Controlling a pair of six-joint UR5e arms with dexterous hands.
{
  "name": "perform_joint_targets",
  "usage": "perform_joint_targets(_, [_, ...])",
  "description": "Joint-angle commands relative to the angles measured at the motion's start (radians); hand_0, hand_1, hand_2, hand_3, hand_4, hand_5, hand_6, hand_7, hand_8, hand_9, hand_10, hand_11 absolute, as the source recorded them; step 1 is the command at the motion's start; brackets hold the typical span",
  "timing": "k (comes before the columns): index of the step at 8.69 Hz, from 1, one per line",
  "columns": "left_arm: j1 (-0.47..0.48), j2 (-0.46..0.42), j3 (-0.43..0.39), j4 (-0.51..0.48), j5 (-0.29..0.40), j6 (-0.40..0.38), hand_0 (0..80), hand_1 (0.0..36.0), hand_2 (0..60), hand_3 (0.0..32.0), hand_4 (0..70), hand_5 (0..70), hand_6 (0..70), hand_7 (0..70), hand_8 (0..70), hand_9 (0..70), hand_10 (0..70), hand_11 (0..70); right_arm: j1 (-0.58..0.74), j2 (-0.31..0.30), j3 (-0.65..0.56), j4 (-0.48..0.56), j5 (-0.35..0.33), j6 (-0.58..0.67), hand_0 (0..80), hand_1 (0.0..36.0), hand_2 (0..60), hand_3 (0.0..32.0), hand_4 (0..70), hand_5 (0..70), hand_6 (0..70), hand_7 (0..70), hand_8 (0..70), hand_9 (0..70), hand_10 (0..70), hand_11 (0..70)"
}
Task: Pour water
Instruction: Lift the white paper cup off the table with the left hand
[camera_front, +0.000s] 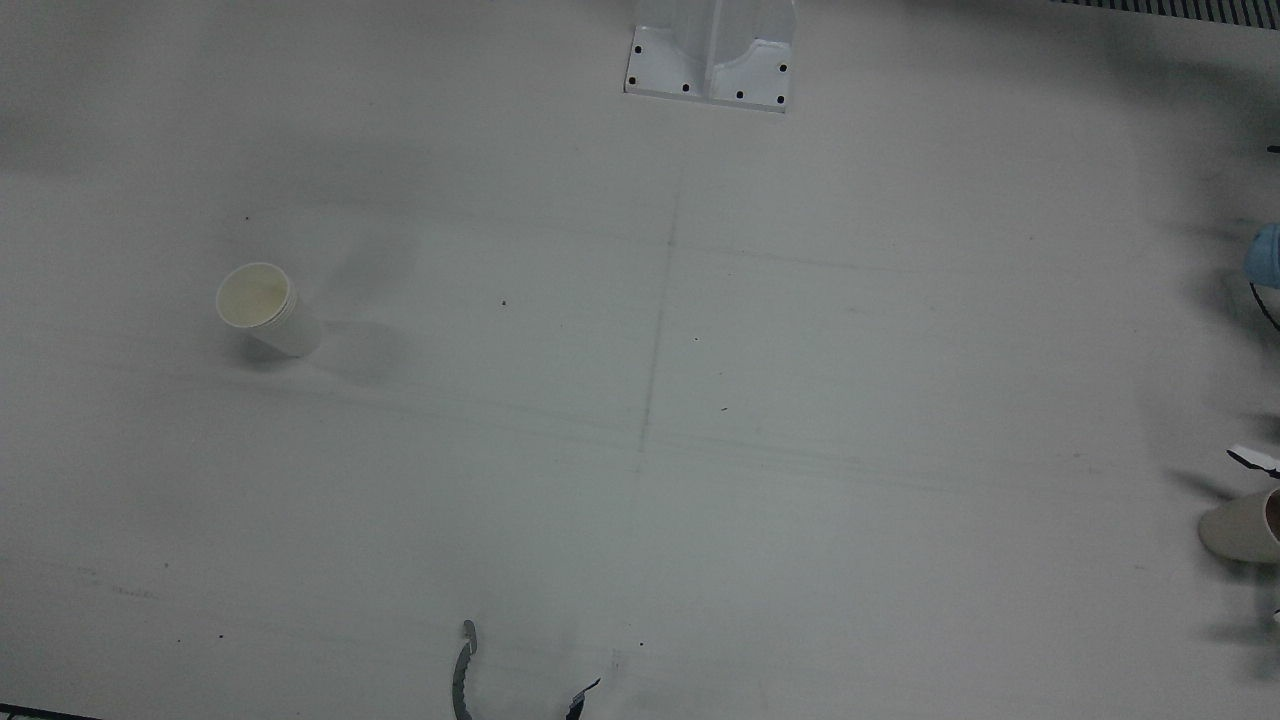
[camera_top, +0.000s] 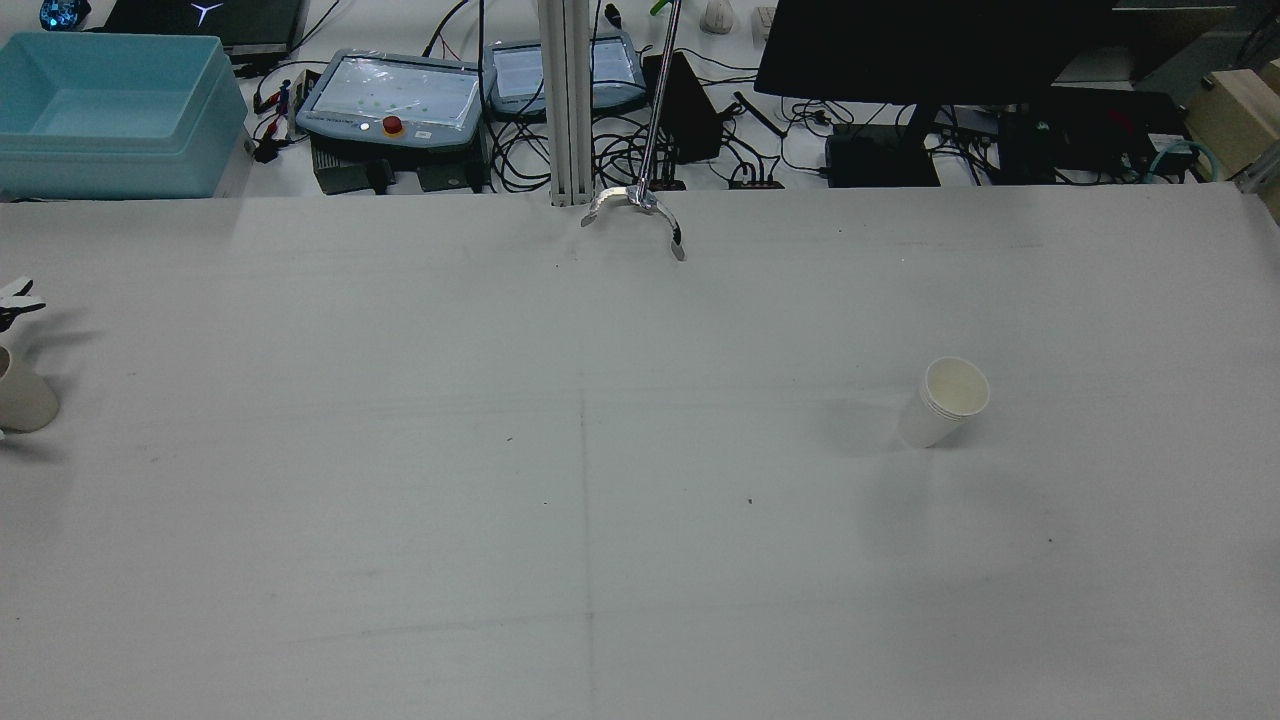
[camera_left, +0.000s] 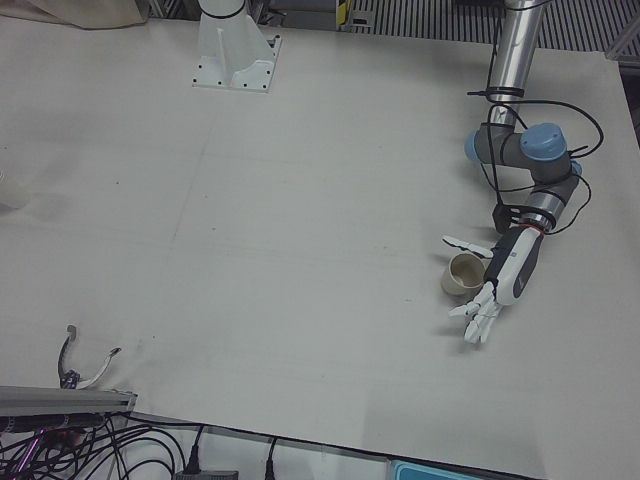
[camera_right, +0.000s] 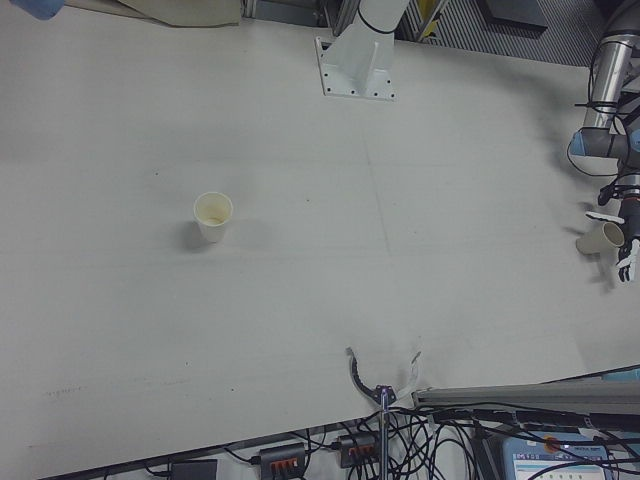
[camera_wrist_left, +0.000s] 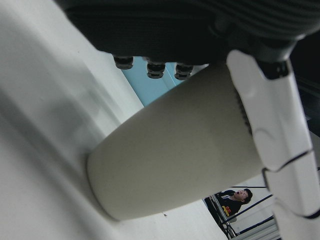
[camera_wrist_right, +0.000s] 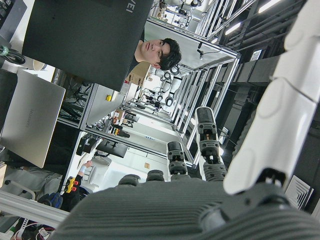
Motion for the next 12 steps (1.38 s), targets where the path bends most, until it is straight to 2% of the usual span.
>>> perform_joint_targets(1, [0.003, 0.0, -0.005, 0.001, -0.005, -0.078, 51.7, 13.0, 3.4, 6.4, 14.5, 20.1, 2.4, 7.4, 3.4, 5.0, 0.4, 2.3, 0.001, 0.0, 0.001, 0.0, 0.0, 0.0, 51.5, 11.1, 0.0, 0.0, 18.0, 14.8, 8.5, 17.8, 0.7, 2.1, 0.0, 0.0])
perform_joint_targets(3, [0.015, 0.0, 0.001, -0.008, -0.008, -0.072, 52.1, 13.7, 4.1, 6.0, 15.2, 20.9, 2.9, 8.0, 3.3, 5.1, 0.5, 2.6, 0.001, 0.0, -0.001, 0.0, 0.0, 0.0, 51.5, 11.0, 0.0, 0.0, 18.1, 14.9, 8.6, 17.9, 0.7, 2.1, 0.0, 0.0])
perform_joint_targets(5, [0.052, -0.001, 0.005, -0.008, -0.045, -0.069, 51.4, 14.0, 7.8, 5.2, 15.6, 20.1, 2.5, 7.4, 3.1, 4.9, 1.0, 3.2, 0.001, 0.0, -0.001, 0.0, 0.0, 0.0, 51.4, 11.1, 0.0, 0.0, 18.1, 15.0, 8.7, 17.9, 0.7, 2.1, 0.0, 0.0])
perform_joint_targets(9, [0.066, -0.001, 0.002, -0.008, -0.054, -0.072, 51.5, 13.2, 4.4, 4.6, 16.3, 20.6, 2.5, 7.3, 3.0, 4.7, 0.7, 2.8, 0.001, 0.0, -0.001, 0.0, 0.0, 0.0, 51.4, 11.1, 0.0, 0.0, 18.1, 15.1, 8.7, 18.0, 0.7, 2.2, 0.0, 0.0])
perform_joint_targets(10, [0.066, -0.001, -0.002, -0.007, -0.054, -0.072, 52.0, 13.6, 4.8, 3.6, 17.0, 22.6, 2.5, 7.5, 3.1, 4.7, 0.7, 2.8, 0.001, 0.0, -0.001, 0.002, 0.0, 0.0, 51.4, 11.1, 0.0, 0.0, 18.0, 15.0, 8.6, 17.9, 0.7, 2.1, 0.0, 0.0])
perform_joint_targets(11, [0.066, 0.0, -0.002, -0.003, -0.054, -0.073, 52.4, 14.1, 5.9, 0.0, 21.1, 30.9, 2.6, 7.6, 2.7, 4.2, 1.0, 3.2, 0.001, 0.0, -0.001, 0.0, 0.0, 0.0, 51.5, 11.2, 0.0, 0.0, 18.0, 15.0, 8.6, 18.1, 0.7, 2.2, 0.0, 0.0])
perform_joint_targets(12, [0.064, 0.0, -0.003, 0.004, -0.056, -0.078, 53.0, 14.6, 7.9, 0.0, 29.0, 41.6, 2.9, 7.4, 2.7, 4.0, 1.4, 3.6, 0.004, 0.0, 0.002, 0.0, 0.0, 0.0, 51.4, 11.1, 0.0, 0.0, 17.9, 15.1, 8.6, 17.9, 0.7, 2.1, 0.0, 0.0])
